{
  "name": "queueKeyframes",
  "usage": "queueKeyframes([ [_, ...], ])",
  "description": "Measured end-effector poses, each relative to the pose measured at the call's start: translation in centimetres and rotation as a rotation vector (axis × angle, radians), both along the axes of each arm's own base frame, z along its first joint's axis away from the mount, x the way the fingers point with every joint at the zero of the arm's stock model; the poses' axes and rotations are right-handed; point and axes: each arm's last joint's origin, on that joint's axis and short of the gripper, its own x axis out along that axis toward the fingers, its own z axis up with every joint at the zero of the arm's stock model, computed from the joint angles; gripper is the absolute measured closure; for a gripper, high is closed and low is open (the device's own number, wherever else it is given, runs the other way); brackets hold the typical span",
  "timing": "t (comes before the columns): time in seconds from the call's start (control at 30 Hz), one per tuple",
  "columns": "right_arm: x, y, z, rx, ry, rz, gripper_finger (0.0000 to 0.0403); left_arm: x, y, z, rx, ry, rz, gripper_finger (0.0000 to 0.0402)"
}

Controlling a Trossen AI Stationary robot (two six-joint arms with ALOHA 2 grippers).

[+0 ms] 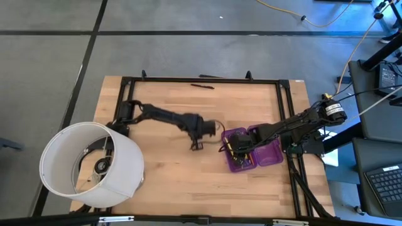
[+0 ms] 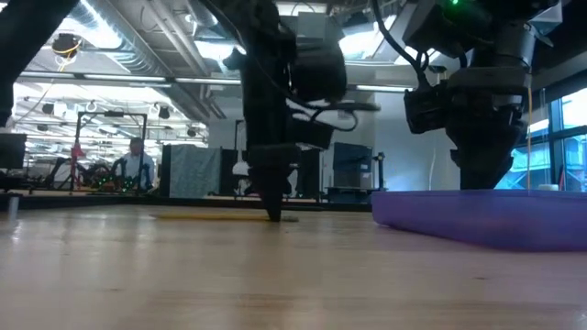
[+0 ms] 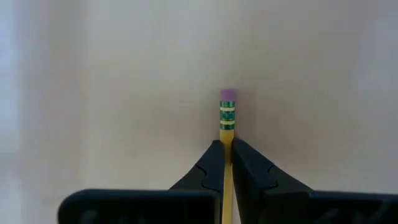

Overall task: Pick & place school supplies into a supply box
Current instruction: Put the pencil into the supply box

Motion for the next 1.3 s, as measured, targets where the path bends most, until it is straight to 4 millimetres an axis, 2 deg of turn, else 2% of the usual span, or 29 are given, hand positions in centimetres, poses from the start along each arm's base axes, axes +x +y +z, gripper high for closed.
queueKeyframes([
  [0.23, 0.2, 0.9, 0.2, -0.007, -0.053, 0.052, 0.0279, 0.8, -6.2, 0.0, -0.054, -0.126, -0.142, 0.0395],
  [0.4, 0.0, 1.5, 1.2, -0.034, -0.118, 0.073, 0.0279, 1.3, -8.3, 0.1, -0.147, -0.203, -0.183, 0.0395],
  [0.57, -0.7, 2.1, 3.0, -0.068, -0.201, 0.061, 0.0279, 1.6, -8.8, 0.2, -0.171, -0.245, -0.189, 0.0395],
  [0.77, -0.6, 3.5, 4.2, -0.139, -0.352, 0.178, 0.0279, 2.1, -8.7, 0.4, -0.168, -0.296, -0.187, 0.0395],
  [0.9, -0.4, 4.2, 4.6, -0.135, -0.411, 0.225, 0.0279, 2.1, -8.5, 0.4, -0.163, -0.295, -0.183, 0.0393],
  [1.3, -0.5, 4.8, 4.7, -0.126, -0.433, 0.241, 0.0279, 2.1, -8.5, 0.4, -0.18, -0.289, -0.234, 0.0374],
])
